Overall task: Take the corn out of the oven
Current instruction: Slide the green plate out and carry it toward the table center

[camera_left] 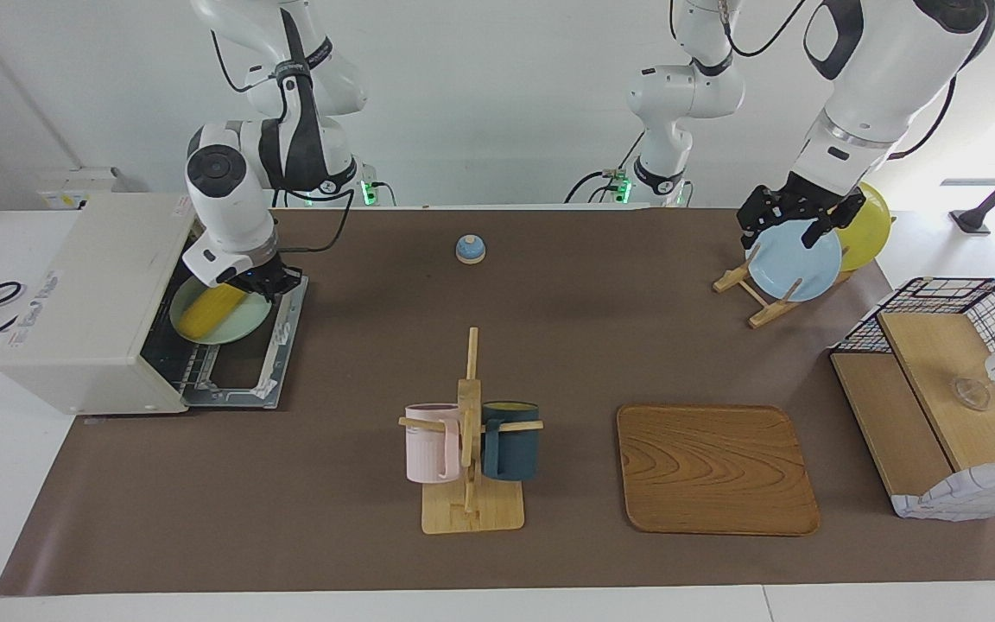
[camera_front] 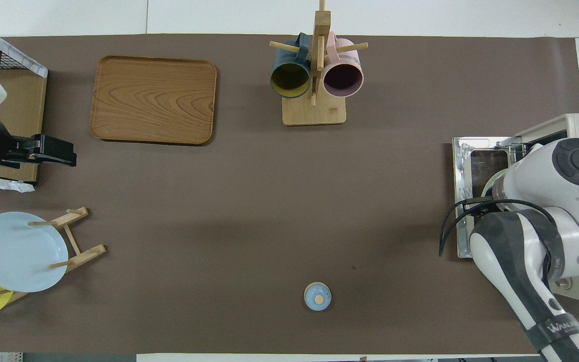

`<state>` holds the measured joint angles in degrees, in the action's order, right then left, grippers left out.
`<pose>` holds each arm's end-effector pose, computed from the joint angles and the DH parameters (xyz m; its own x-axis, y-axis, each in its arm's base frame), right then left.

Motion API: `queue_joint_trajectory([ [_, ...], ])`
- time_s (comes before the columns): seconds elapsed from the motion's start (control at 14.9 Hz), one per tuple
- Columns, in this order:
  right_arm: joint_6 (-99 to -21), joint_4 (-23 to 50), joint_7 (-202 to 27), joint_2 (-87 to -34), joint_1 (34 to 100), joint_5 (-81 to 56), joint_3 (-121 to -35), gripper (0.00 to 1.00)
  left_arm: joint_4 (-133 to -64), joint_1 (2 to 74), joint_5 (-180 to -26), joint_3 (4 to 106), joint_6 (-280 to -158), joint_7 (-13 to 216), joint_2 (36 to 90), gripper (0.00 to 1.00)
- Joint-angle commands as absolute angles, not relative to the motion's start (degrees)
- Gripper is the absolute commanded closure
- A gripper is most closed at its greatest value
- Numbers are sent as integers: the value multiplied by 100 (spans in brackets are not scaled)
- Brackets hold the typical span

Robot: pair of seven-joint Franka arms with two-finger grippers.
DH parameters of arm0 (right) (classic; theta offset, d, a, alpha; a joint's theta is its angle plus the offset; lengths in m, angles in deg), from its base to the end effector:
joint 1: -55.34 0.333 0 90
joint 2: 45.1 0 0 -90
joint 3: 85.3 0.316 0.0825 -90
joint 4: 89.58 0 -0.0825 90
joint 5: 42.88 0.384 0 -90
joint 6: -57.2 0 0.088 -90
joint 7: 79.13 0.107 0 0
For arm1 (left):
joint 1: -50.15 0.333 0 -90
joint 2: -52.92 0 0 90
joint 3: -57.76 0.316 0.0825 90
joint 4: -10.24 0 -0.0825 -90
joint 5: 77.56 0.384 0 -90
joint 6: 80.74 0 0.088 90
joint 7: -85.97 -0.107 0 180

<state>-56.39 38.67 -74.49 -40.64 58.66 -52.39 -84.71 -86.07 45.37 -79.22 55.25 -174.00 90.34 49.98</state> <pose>0.4904 0.0231 0.3893 0.9840 0.0532 -0.1699 0.0795 -0.9851 0.1523 0.5373 -0.0723 0.6054 0.9988 -0.0493 -0.0040 -0.0491 -0.9984 0.0264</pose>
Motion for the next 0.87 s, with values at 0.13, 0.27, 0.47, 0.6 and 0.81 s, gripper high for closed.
queue_joint_trajectory([
  [0.13,-4811,3357,-6826,-4026,6631,-5290,-8451,100,-8714,4523,-7844,5512,-17513,9081,4897,0],
  [0.27,-4520,3137,-6281,-4053,7079,-5281,-8451,100,-8802,4531,-7853,5512,-17566,9089,4879,0],
  [0.47,-4431,2995,-5761,-4088,7720,-5211,-8424,100,-8811,4523,-7862,5512,-17610,9089,4879,0],
  [0.6,-4510,2987,-5567,-4088,8020,-5202,-8416,100,-8785,4523,-7862,5512,-17610,9089,4888,0],
  [0.81,-4545,2794,-4961,-4298,8529,-5202,-8416,100,-8793,4523,-7862,5486,-17628,9081,4888,0],
])
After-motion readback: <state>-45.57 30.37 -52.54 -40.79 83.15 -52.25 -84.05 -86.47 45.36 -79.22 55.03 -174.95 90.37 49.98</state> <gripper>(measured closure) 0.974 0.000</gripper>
